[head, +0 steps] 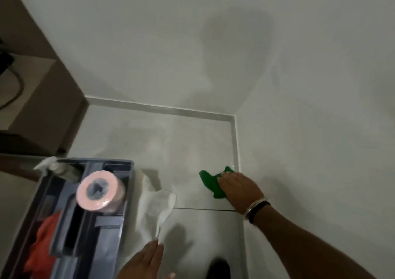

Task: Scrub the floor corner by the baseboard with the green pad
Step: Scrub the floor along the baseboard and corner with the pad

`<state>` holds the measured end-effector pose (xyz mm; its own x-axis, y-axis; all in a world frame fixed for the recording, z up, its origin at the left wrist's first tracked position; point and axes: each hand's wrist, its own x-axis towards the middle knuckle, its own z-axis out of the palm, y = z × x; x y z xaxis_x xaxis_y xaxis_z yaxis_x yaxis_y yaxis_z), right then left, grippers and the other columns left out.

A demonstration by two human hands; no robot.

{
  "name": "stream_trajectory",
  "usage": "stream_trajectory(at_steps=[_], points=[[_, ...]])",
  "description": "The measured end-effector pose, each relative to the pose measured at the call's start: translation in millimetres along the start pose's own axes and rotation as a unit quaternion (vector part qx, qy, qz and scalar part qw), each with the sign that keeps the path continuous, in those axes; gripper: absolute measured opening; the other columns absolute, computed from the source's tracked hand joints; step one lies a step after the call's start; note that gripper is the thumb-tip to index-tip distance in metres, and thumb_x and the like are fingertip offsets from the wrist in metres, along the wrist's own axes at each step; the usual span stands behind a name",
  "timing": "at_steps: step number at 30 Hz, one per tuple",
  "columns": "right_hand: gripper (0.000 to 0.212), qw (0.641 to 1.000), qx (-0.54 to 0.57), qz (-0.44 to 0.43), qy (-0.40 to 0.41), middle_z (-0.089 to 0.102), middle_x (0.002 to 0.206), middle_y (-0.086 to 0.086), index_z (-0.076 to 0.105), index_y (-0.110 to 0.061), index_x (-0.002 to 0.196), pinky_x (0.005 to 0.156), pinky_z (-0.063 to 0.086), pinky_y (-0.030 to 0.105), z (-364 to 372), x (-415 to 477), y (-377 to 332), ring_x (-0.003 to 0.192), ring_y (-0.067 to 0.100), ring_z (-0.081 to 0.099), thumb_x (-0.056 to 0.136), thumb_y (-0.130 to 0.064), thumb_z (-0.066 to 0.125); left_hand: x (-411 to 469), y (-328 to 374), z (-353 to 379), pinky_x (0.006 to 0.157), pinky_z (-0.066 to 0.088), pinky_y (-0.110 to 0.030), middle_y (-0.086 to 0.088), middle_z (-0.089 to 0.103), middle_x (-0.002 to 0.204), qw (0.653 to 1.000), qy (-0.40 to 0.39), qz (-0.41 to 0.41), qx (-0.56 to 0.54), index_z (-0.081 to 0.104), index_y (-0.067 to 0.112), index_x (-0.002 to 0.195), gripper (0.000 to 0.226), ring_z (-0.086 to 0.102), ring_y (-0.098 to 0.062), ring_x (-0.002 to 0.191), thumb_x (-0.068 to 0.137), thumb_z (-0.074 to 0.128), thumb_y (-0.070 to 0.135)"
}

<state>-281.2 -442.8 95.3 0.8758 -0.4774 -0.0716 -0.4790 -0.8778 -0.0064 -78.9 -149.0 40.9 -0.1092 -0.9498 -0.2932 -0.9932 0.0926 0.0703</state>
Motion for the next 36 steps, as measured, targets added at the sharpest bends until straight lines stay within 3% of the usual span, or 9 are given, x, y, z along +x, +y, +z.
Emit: stream_trajectory(at_steps=[2, 3, 4, 6, 15, 21, 23, 29, 36], points=[[0.047, 0.999, -0.010, 0.045, -0.004, 0.070, 0.095, 0.012, 0.067, -0.007, 0.100, 0.076, 0.058, 0.040, 27.7, 6.3, 34.5, 0.083, 0.029, 0.068, 0.058, -0.012, 0.089, 31.9, 2.7, 30.0, 0.117, 0.001, -0.020, -0.001, 0.078, 0.105, 0.989, -0.079, -0.046, -0.115, 0.083, 0.027, 0.089, 0.082, 0.075, -0.004, 0.084, 0.096, 0.016, 0.073], [0.045, 0.998, -0.011, 0.068, -0.008, 0.069, 0.096, 0.012, 0.066, -0.008, 0.102, 0.075, 0.058, 0.040, 48.3, 10.6, 52.3, 0.083, 0.030, 0.068, 0.062, -0.011, 0.086, 59.9, 11.8, 38.5, 0.111, 0.026, -0.015, -0.007, 0.079, 0.105, 0.988, -0.057, -0.064, -0.129, 0.083, 0.017, 0.095, 0.086, 0.077, -0.014, 0.086, 0.098, 0.017, 0.072], [0.044, 0.996, -0.010, 0.091, -0.011, 0.068, 0.098, 0.013, 0.065, -0.008, 0.106, 0.073, 0.057, 0.041, 69.8, 15.9, 69.5, 0.083, 0.031, 0.067, 0.065, -0.009, 0.083, 81.2, 12.8, 55.5, 0.097, 0.046, -0.018, -0.013, 0.078, 0.110, 0.983, -0.054, -0.090, -0.149, 0.082, 0.010, 0.101, 0.089, 0.077, -0.022, 0.088, 0.099, 0.017, 0.071], [0.046, 0.992, -0.009, 0.128, -0.005, 0.067, 0.102, 0.015, 0.062, -0.008, 0.112, 0.072, 0.056, 0.042, 121.1, 28.2, 105.4, 0.084, 0.034, 0.066, 0.069, -0.006, 0.079, 127.1, 12.8, 86.9, 0.071, 0.060, -0.035, -0.018, 0.075, 0.115, 0.979, -0.057, -0.108, -0.164, 0.078, 0.004, 0.108, 0.090, 0.077, -0.030, 0.093, 0.101, 0.017, 0.069], [0.041, 0.977, -0.075, 0.198, -0.009, 0.062, 0.115, 0.020, 0.061, -0.005, 0.110, 0.073, 0.052, 0.042, 332.2, 86.9, 212.6, 0.098, 0.038, 0.061, 0.070, 0.001, 0.069, 325.5, -6.6, 256.2, 0.107, 0.042, -0.055, -0.026, 0.052, 0.149, 0.987, 0.013, -0.123, -0.106, 0.054, -0.004, 0.141, 0.097, 0.053, -0.042, 0.135, 0.097, 0.018, 0.074], [0.051, 0.975, -0.068, 0.201, -0.071, 0.027, 0.154, 0.022, 0.029, -0.003, 0.147, 0.118, 0.017, 0.045, 465.3, 94.2, 212.4, 0.143, 0.036, 0.024, 0.097, -0.008, 0.033, 379.0, -6.2, 359.1, 0.122, 0.016, -0.057, -0.027, 0.020, 0.166, 0.979, 0.060, -0.159, -0.112, 0.026, -0.003, 0.157, 0.114, 0.016, -0.044, 0.154, 0.084, 0.039, 0.084], [0.056, 0.973, -0.029, 0.223, -0.045, 0.021, 0.156, 0.026, 0.022, 0.002, 0.149, 0.119, 0.011, 0.048, 484.8, 83.3, 204.8, 0.145, 0.040, 0.018, 0.094, -0.007, 0.027, 380.3, -5.8, 364.7, 0.123, 0.012, -0.056, -0.027, 0.020, 0.166, 0.980, 0.075, -0.148, -0.109, 0.025, -0.002, 0.158, 0.115, 0.014, -0.043, 0.155, 0.083, 0.043, 0.083], [0.078, 0.966, 0.050, 0.253, -0.029, 0.023, 0.152, 0.034, 0.027, 0.008, 0.146, 0.114, 0.006, 0.051, 489.7, 86.1, 202.6, 0.142, 0.047, 0.021, 0.084, -0.020, 0.063, 378.9, -5.4, 363.8, 0.123, 0.017, -0.057, -0.027, 0.022, 0.166, 0.979, 0.079, -0.153, -0.108, 0.026, -0.002, 0.157, 0.115, 0.017, -0.042, 0.155, 0.083, 0.043, 0.083], [0.059, 0.957, 0.076, 0.278, -0.007, 0.023, 0.152, 0.035, 0.029, 0.008, 0.145, 0.115, 0.017, 0.054, 494.5, 54.0, 179.2, 0.141, 0.048, 0.022, 0.093, -0.009, 0.048, 377.6, -6.2, 362.2, 0.123, 0.016, -0.057, -0.027, 0.021, 0.166, 0.979, 0.077, -0.153, -0.107, 0.023, -0.002, 0.158, 0.114, 0.016, -0.042, 0.155, 0.085, 0.039, 0.084]])
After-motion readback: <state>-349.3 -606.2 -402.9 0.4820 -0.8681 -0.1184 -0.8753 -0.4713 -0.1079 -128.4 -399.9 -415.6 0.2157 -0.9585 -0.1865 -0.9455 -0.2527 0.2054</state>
